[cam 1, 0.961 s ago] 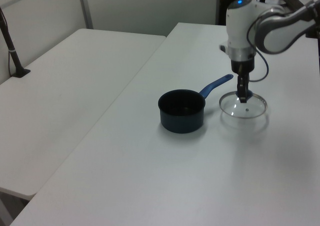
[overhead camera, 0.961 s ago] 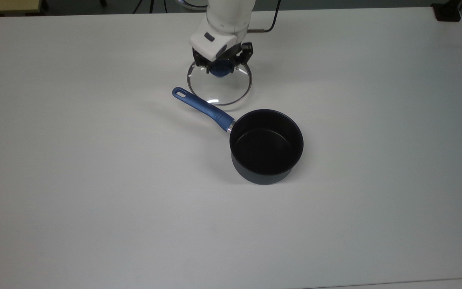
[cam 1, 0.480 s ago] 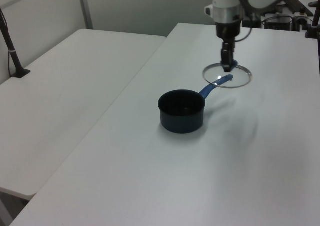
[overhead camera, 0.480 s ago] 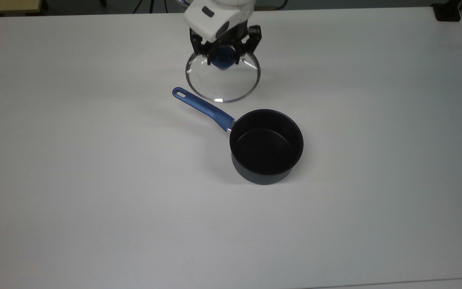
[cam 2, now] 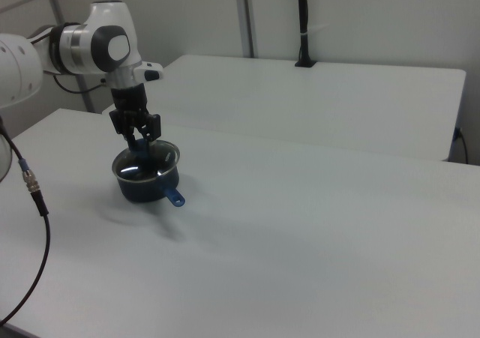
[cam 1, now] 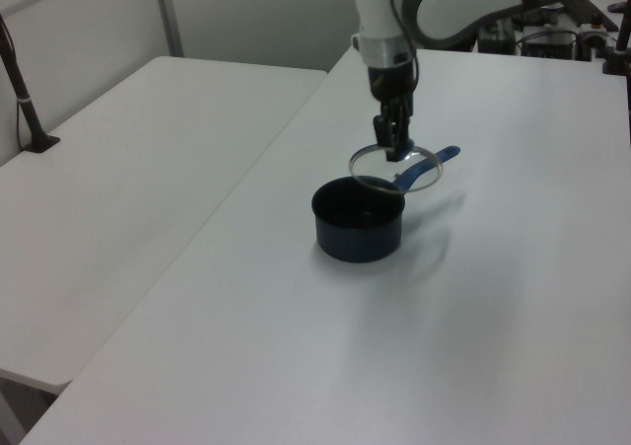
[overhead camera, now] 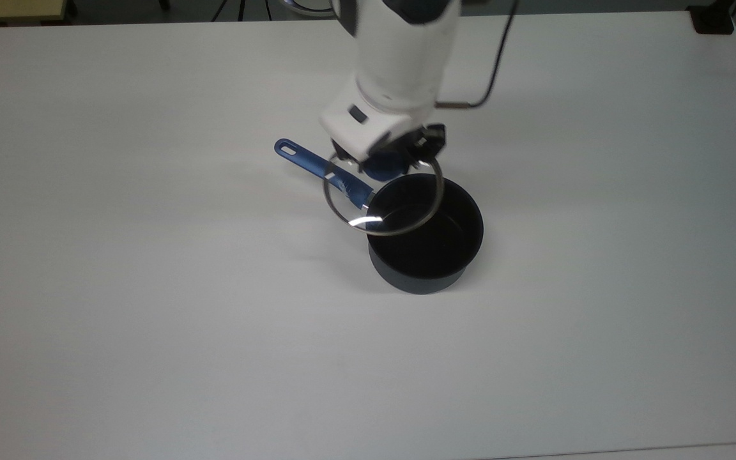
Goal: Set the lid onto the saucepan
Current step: 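Lift the lid and carry it over the saucepan rim, then lower the lid onto the saucepan and settle it flat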
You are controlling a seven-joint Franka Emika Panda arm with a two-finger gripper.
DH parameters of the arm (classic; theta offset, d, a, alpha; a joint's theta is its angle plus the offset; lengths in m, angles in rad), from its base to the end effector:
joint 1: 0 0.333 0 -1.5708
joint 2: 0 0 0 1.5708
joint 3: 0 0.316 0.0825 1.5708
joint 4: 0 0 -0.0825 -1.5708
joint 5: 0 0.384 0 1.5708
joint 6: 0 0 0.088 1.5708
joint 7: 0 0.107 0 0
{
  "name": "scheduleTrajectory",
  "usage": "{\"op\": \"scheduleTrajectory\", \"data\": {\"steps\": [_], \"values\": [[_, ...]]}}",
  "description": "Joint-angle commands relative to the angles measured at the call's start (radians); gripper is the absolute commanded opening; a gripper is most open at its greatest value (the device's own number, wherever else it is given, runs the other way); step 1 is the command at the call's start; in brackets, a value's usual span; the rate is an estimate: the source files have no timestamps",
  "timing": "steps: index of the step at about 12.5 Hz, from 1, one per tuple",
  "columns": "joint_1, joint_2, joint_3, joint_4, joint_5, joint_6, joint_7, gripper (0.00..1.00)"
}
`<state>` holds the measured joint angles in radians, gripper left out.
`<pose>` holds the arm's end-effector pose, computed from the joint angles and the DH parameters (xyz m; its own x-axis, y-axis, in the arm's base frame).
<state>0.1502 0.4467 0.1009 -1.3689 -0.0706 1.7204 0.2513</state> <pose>0.6638 0.1511 0.4556 0.9965 0.0038 -0.0838 0.0077 -0.9989 0.0473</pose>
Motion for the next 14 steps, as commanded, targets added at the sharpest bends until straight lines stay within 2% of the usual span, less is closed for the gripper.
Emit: {"op": "scheduleTrajectory", "data": {"steps": [1, 5, 12, 14], "values": [[0.058, 0.095, -0.02, 0.139, 0.017, -0.001, 0.095, 0.39], [0.101, 0.107, -0.041, 0.142, 0.015, 0.037, 0.121, 0.39], [0.106, 0.141, -0.052, 0.143, 0.012, 0.082, 0.157, 0.4], [0.115, 0.148, -0.053, 0.142, 0.006, 0.079, 0.155, 0.46]]}}
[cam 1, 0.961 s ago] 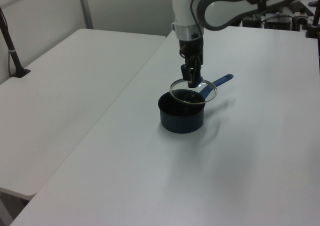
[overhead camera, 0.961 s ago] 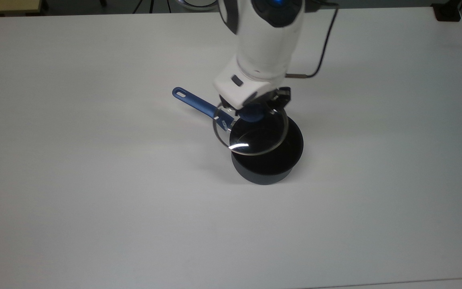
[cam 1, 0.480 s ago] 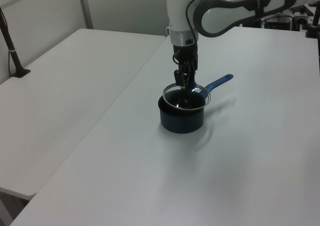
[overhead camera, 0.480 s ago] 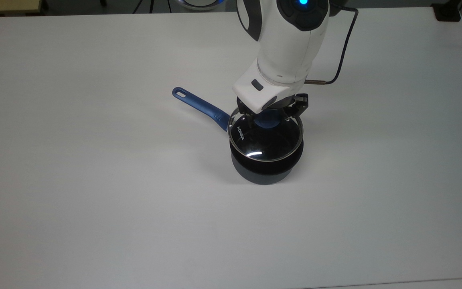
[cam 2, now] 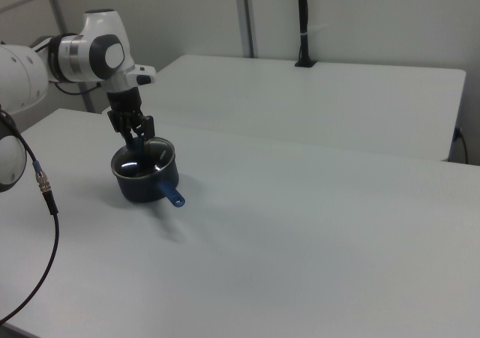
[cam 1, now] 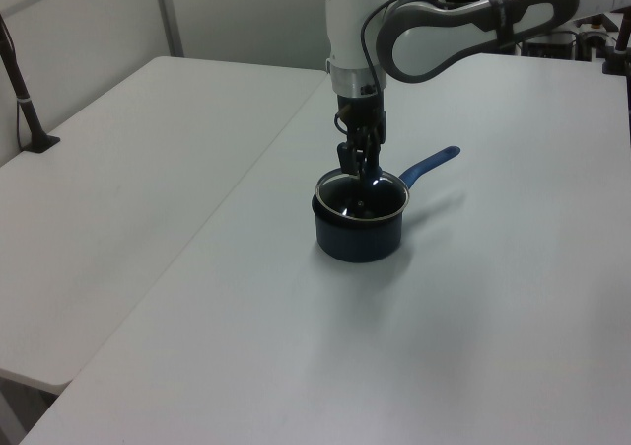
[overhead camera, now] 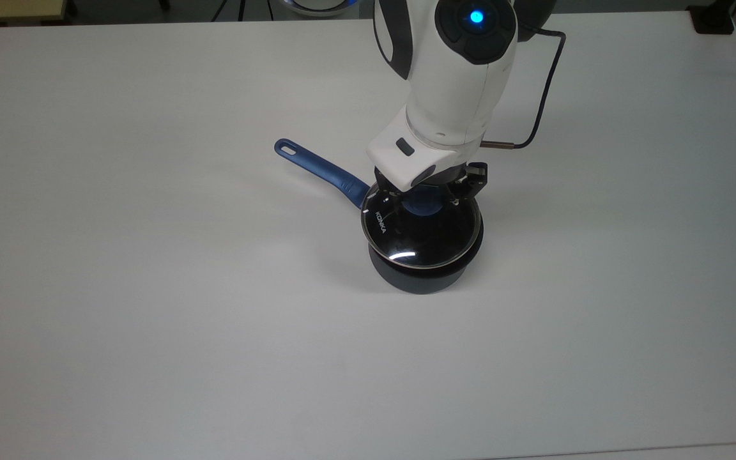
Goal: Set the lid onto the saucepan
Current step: 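Lower the lid onto the saucepan and settle it flat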
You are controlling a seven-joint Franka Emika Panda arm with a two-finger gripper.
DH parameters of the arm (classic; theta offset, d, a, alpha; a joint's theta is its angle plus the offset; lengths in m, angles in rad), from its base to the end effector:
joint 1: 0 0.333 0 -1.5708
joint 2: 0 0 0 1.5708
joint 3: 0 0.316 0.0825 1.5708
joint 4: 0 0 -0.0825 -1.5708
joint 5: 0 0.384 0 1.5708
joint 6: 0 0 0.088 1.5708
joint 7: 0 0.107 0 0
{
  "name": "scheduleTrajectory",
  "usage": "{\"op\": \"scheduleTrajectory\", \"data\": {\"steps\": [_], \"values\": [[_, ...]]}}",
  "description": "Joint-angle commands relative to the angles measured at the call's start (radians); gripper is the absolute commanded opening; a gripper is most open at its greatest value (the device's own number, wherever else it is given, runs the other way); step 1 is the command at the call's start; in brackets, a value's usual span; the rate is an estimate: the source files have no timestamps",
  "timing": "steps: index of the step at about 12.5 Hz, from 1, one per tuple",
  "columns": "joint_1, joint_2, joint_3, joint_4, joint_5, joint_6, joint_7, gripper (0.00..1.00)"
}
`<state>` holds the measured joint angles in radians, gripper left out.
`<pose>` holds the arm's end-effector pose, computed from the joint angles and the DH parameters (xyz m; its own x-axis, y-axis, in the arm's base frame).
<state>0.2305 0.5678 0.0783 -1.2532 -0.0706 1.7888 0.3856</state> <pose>0.6881 0.1996 0.4310 0.9972 -0.0723 -0.0185 -0.0716 -0.9968 0.0359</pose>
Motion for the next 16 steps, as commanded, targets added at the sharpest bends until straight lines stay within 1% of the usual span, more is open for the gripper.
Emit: {"op": "scheduleTrajectory", "data": {"steps": [1, 3, 7, 8, 16], "values": [[0.036, 0.03, -0.031, 0.026, 0.005, 0.011, 0.021, 0.5], [0.04, 0.03, -0.044, 0.024, 0.003, 0.011, 0.018, 0.59], [0.043, 0.032, -0.041, 0.024, 0.005, 0.026, 0.044, 0.59], [0.055, 0.034, -0.044, 0.024, 0.005, 0.041, 0.052, 0.59], [0.061, 0.053, -0.055, 0.028, 0.005, 0.087, 0.068, 0.59]]}}
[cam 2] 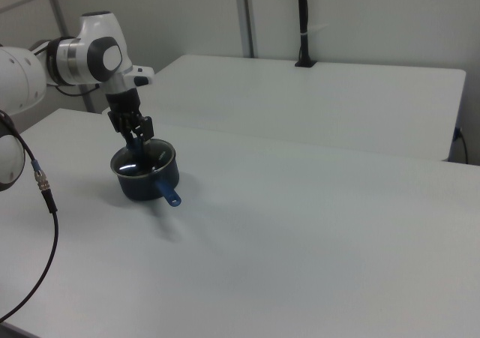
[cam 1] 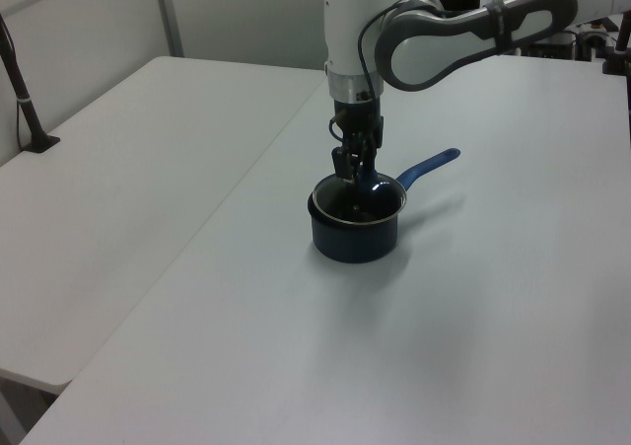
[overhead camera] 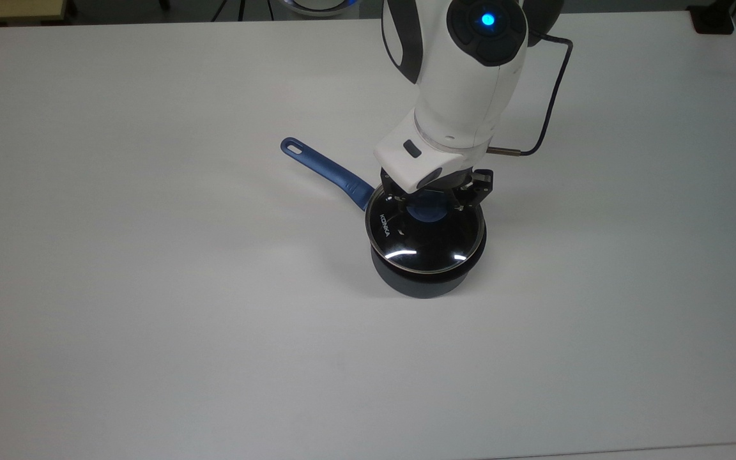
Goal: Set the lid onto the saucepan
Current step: 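Lower the lid onto the saucepan and settle it flat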
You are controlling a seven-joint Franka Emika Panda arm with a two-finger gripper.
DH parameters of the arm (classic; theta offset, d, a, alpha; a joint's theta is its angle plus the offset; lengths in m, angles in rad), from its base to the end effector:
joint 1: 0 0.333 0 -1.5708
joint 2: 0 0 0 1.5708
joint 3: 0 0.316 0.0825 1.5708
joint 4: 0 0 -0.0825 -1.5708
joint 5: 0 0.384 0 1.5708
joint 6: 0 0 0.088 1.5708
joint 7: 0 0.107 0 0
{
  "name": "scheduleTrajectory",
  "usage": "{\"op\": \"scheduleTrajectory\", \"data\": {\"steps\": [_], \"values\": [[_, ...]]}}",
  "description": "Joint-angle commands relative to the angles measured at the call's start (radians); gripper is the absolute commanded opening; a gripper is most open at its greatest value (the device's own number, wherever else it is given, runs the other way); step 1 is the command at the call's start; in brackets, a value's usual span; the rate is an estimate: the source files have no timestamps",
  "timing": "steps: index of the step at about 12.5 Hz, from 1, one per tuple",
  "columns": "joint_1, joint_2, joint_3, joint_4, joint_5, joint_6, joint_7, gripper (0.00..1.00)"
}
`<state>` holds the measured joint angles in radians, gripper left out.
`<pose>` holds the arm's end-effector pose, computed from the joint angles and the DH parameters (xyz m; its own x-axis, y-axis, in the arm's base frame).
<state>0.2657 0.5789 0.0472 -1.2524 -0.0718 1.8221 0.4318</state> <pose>0.6904 0.2089 0.4258 0.9941 -0.1079 0.0102 -0.1082 -0.9932 0.0433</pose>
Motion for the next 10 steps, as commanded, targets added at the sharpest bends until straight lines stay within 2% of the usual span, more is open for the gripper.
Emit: {"op": "scheduleTrajectory", "data": {"steps": [1, 2, 4, 6, 7, 8, 10], "values": [[0.026, 0.045, -0.024, 0.042, 0.006, 0.056, 0.024, 0.61], [0.026, 0.058, -0.024, 0.053, 0.006, 0.059, 0.036, 0.65], [0.027, 0.061, -0.035, 0.057, 0.006, 0.074, 0.042, 0.65], [0.03, 0.062, -0.035, 0.057, 0.006, 0.075, 0.042, 0.8], [0.032, 0.062, -0.035, 0.057, 0.006, 0.075, 0.042, 0.83], [0.033, 0.062, -0.033, 0.057, 0.006, 0.074, 0.042, 1.0], [0.033, 0.033, -0.03, 0.051, 0.007, 0.063, 0.041, 1.0]]}}
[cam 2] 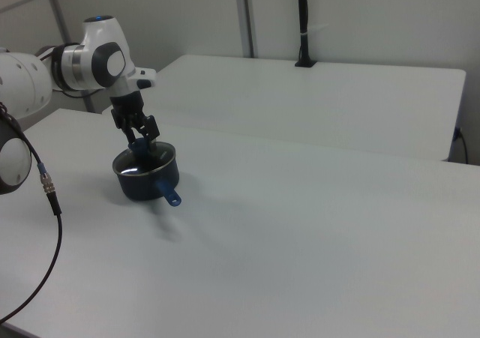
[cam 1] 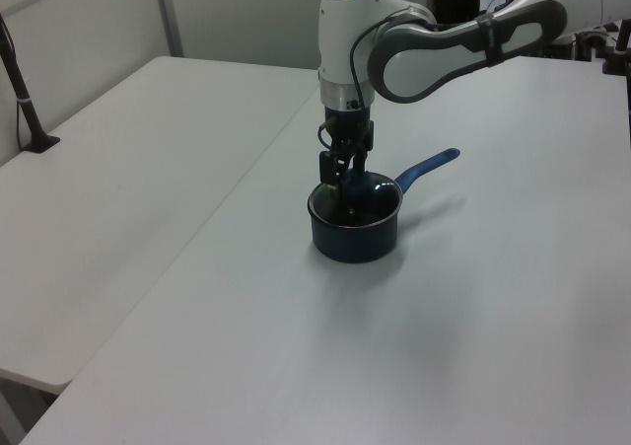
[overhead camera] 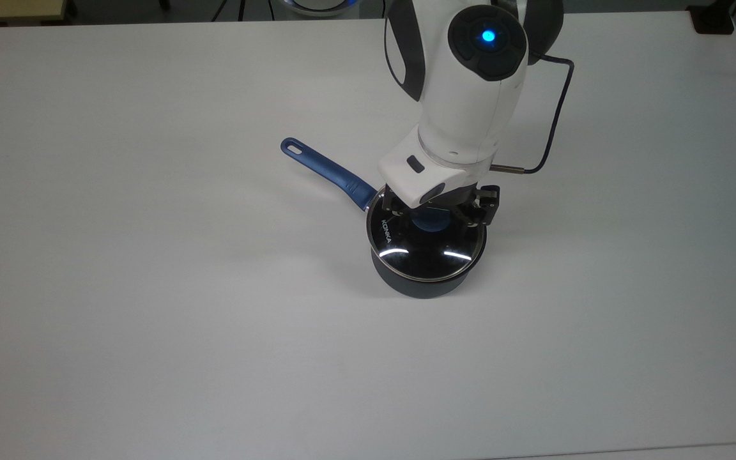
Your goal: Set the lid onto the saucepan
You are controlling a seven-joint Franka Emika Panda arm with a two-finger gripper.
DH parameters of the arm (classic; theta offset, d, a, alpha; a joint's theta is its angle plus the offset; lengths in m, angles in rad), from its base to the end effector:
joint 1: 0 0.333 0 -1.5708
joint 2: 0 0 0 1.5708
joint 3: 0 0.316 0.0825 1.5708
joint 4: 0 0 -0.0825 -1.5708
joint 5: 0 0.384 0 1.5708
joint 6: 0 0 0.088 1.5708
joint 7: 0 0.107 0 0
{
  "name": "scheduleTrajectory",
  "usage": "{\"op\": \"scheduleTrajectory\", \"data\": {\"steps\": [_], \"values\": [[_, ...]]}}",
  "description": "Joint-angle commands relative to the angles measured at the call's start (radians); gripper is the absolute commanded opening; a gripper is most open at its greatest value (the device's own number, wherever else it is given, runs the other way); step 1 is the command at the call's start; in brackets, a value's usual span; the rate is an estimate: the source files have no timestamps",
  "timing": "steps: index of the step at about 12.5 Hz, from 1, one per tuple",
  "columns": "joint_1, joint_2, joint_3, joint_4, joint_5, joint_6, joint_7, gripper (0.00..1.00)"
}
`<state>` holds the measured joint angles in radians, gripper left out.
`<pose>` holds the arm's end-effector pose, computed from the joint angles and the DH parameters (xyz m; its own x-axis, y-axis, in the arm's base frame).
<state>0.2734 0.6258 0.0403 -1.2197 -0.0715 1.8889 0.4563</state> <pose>0.7045 0.2151 0.4133 0.9899 -0.1287 0.0590 -0.1301 -0.9913 0.0214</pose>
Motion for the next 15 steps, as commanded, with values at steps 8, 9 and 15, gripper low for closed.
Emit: {"op": "scheduleTrajectory", "data": {"steps": [8, 9, 15], "values": [[-0.158, -0.622, -0.02, -0.524, 0.004, -0.077, -0.315, 1.0], [-0.199, -0.649, -0.022, -0.527, -0.01, -0.147, -0.365, 1.0], [-0.287, -0.635, -0.023, -0.518, -0.022, -0.177, -0.4, 1.0]]}}
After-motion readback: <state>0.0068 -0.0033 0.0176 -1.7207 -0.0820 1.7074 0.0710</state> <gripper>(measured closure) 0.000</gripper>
